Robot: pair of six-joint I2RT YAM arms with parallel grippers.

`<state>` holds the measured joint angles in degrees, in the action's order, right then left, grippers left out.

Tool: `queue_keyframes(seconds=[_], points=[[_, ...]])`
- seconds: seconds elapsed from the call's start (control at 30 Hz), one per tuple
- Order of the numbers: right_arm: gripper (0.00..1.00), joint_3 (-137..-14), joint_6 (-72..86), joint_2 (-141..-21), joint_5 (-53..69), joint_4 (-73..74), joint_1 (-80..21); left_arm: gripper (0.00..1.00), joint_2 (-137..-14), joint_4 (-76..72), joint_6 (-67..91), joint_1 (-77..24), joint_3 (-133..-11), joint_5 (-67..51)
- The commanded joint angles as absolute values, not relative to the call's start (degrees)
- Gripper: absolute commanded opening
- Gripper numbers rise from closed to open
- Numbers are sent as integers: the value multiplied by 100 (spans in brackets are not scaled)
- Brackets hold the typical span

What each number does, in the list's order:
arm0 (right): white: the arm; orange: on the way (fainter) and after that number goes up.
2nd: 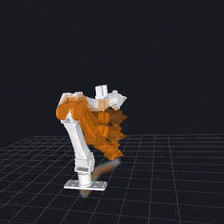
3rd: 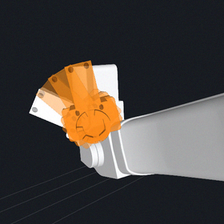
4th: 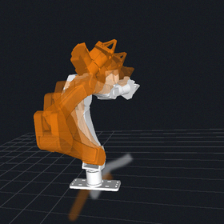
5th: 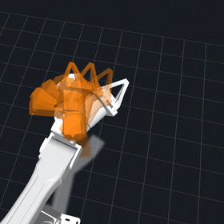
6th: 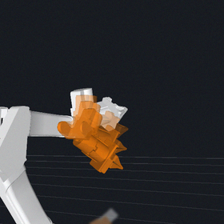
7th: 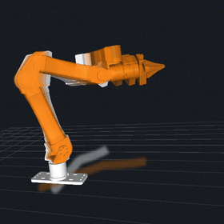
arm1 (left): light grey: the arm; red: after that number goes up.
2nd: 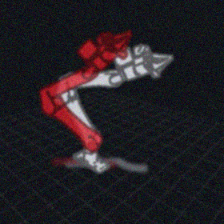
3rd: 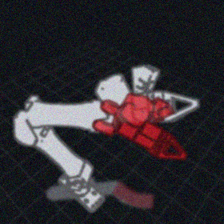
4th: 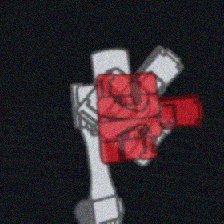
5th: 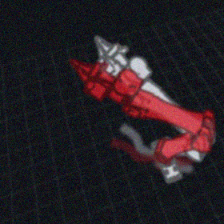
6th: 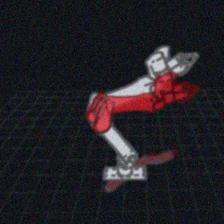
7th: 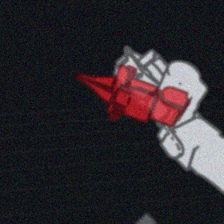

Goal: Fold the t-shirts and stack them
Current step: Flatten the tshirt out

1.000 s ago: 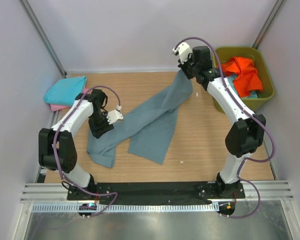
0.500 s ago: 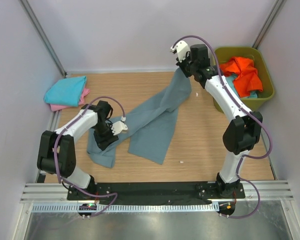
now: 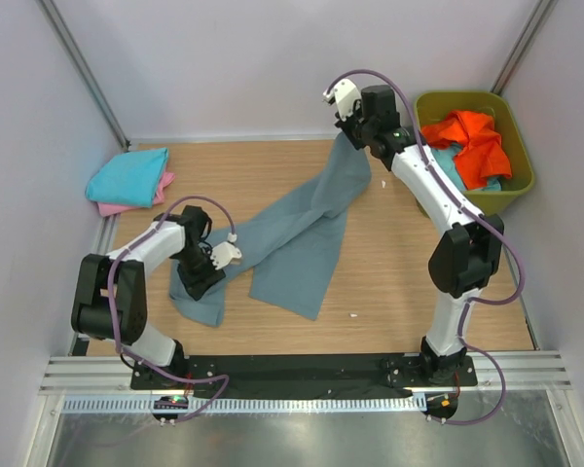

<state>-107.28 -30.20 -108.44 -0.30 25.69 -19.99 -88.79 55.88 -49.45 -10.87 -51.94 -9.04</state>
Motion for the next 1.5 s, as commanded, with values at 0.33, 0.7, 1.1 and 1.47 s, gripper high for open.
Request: queue_keyframes(seconds=[0.33, 0.7, 1.1, 1.47], points=[[1, -11259, -3234, -11048, -360, 2470, -2224, 44, -9228, 5203, -5036, -809, -5247, -1028], [1, -11215, -3296, -11100, -439, 2417, -2267, 46, -8903, 5493, -5159, -545, -5449, -1186], [1, -11294, -3322, -11197, -483, 2399, -2320, 46, -9158, 5414, -5045, -431, -5634, -1178], [1, -11233, -3314, -11180, -510, 2382, -2320, 45, -9150, 5300, -5221, -360, -5309, -1099]])
